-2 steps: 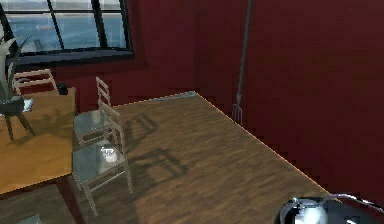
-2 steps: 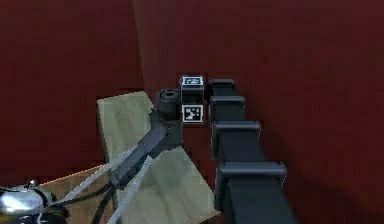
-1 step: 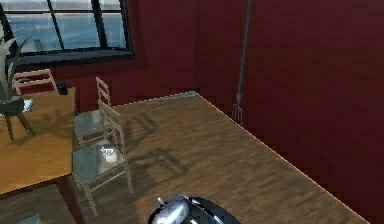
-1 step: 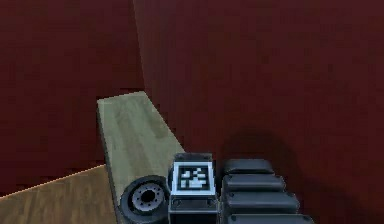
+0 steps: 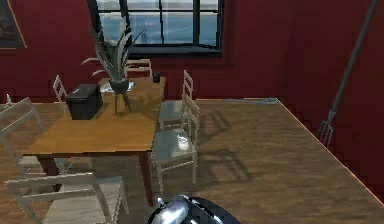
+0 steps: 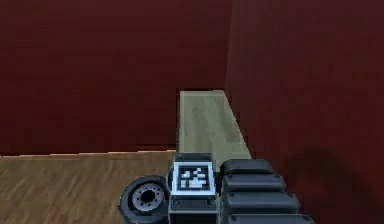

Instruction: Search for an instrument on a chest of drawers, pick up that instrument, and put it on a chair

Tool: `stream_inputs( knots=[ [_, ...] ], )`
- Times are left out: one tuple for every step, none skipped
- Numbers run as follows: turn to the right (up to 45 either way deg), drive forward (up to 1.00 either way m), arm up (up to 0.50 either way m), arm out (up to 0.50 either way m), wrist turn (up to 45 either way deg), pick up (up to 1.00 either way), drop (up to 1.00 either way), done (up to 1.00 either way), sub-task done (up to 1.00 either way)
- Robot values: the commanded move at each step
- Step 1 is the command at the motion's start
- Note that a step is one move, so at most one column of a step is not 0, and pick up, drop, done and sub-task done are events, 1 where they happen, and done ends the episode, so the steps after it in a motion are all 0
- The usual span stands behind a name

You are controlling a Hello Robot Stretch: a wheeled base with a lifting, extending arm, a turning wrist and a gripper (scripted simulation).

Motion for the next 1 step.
stream_inputs(
  knots=[
    [0.0,0.05,0.00,0.00,0.0,0.00,0.00,0.00,0.00]
  ],
)
